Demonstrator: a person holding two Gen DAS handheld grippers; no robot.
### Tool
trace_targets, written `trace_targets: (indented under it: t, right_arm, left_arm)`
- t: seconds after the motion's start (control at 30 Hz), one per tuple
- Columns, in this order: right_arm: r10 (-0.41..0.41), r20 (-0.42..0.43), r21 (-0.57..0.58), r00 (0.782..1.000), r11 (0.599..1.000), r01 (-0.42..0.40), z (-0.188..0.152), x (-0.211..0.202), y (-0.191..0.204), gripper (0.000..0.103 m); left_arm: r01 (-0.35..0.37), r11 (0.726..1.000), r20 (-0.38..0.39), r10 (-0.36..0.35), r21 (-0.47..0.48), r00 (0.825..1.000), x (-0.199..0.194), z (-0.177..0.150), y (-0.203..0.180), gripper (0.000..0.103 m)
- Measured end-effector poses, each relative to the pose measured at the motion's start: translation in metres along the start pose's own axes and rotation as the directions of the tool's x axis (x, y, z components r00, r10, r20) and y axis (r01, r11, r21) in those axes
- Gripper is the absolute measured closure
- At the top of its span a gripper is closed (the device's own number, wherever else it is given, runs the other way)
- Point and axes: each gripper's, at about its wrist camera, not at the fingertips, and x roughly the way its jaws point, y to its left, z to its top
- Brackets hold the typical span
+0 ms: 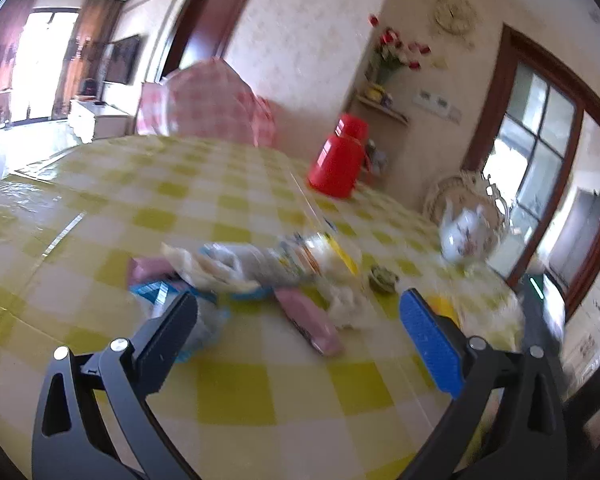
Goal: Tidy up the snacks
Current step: 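Grasp the yellow package with the right tool while the left tool approaches the blue-and-white bag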
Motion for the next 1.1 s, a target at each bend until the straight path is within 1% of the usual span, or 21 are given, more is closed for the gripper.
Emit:
trace_targets:
  t: [0.1,0.2,0.27,0.3,0.33,0.37,0.43,0.47,0.5,0.57,0.63,0.67,0.73,0.83,0.9,0.93,0.97,1.0,1.03,1.07,1.1]
  right_arm:
    - [0.091,-0.007,-0.116,0.996,0.989,-0.091,-0.045,-0.035,0.027,0.055]
    - [0.126,-0.016,-0.219,0.992,0.968,-0.126,-0.067,-0.048,0.052,0.055]
    - [0.133,-0.015,-0.255,0.991,0.958,-0.133,-0.071,-0.052,0.064,0.053]
    - [0.125,-0.036,-0.268,0.992,0.955,-0.130,-0.072,-0.049,0.069,0.048]
    - [0.117,-0.054,-0.275,0.992,0.953,-0.128,-0.073,-0.045,0.072,0.045]
    - [0.106,-0.083,-0.276,0.991,0.953,-0.125,-0.072,-0.039,0.073,0.044]
    - [0.110,-0.085,-0.279,0.990,0.951,-0.130,-0.073,-0.038,0.072,0.043]
    - [0.106,-0.087,-0.287,0.991,0.949,-0.127,-0.075,-0.039,0.073,0.043]
    - [0.102,-0.085,-0.294,0.991,0.948,-0.123,-0.076,-0.039,0.074,0.043]
    - [0.101,-0.085,-0.297,0.991,0.947,-0.121,-0.076,-0.040,0.074,0.043]
    - [0.109,-0.087,-0.289,0.990,0.948,-0.130,-0.077,-0.039,0.072,0.042]
    - [0.116,-0.087,-0.283,0.989,0.949,-0.136,-0.077,-0.040,0.071,0.042]
    - [0.123,-0.088,-0.277,0.988,0.950,-0.143,-0.076,-0.038,0.068,0.042]
    - [0.124,-0.088,-0.277,0.988,0.950,-0.144,-0.076,-0.039,0.068,0.042]
    - [0.131,-0.089,-0.273,0.987,0.950,-0.151,-0.076,-0.039,0.067,0.042]
    - [0.135,-0.090,-0.272,0.987,0.950,-0.155,-0.076,-0.039,0.067,0.042]
    - [0.136,-0.090,-0.272,0.987,0.950,-0.156,-0.076,-0.039,0.067,0.042]
    - [0.134,-0.090,-0.273,0.987,0.949,-0.154,-0.076,-0.039,0.067,0.042]
    - [0.134,-0.090,-0.274,0.987,0.949,-0.154,-0.076,-0.039,0.067,0.042]
    - [0.131,-0.090,-0.277,0.987,0.949,-0.152,-0.076,-0.040,0.067,0.042]
    - [0.131,-0.090,-0.278,0.987,0.949,-0.152,-0.076,-0.039,0.067,0.042]
  left_arm:
    - [-0.034,0.998,0.017,0.035,-0.061,0.999,-0.005,0.010,0.020,0.002]
    - [-0.071,0.981,0.044,0.080,-0.182,0.996,-0.016,0.025,0.054,0.002]
    - [-0.125,0.953,0.062,0.148,-0.275,0.987,-0.028,0.033,0.082,0.002]
    - [-0.146,0.937,0.058,0.173,-0.319,0.983,-0.033,0.034,0.094,0.002]
    - [-0.172,0.909,0.033,0.199,-0.379,0.980,-0.038,0.033,0.113,0.002]
    - [-0.183,0.896,0.007,0.202,-0.405,0.979,-0.040,0.031,0.122,0.002]
    - [-0.203,0.885,-0.053,0.200,-0.418,0.978,-0.039,0.026,0.132,0.002]
    - [-0.228,0.894,-0.112,0.200,-0.386,0.973,-0.031,0.022,0.130,0.002]
    - [-0.236,0.902,-0.144,0.196,-0.361,0.970,-0.024,0.020,0.126,0.002]
    - [-0.253,0.933,-0.236,0.194,-0.254,0.952,-0.001,0.019,0.106,0.002]
    - [-0.289,0.951,-0.303,0.245,-0.108,0.921,0.021,0.018,0.082,0.002]
    - [-0.301,0.952,-0.329,0.267,-0.057,0.906,0.031,0.017,0.075,0.002]
    - [-0.309,0.951,-0.378,0.285,-0.002,0.881,0.050,0.012,0.068,0.002]
    - [-0.297,0.955,-0.400,0.276,0.010,0.874,0.071,0.012,0.062,0.002]
    - [-0.310,0.944,-0.414,0.329,0.114,0.849,0.086,0.008,0.051,0.002]
    - [-0.301,0.938,-0.443,0.346,0.170,0.827,0.094,0.001,0.048,0.002]
    - [-0.297,0.930,-0.440,0.364,0.217,0.821,0.097,-0.003,0.043,0.002]
    - [-0.266,0.941,-0.446,0.334,0.210,0.830,0.095,-0.004,0.041,0.002]
    - [-0.244,0.953,-0.440,0.300,0.180,0.847,0.090,-0.003,0.042,0.002]
    - [-0.240,0.961,-0.431,0.277,0.139,0.859,0.085,-0.001,0.047,0.002]
    - [-0.247,0.959,-0.429,0.282,0.136,0.858,0.085,-0.001,0.049,0.002]
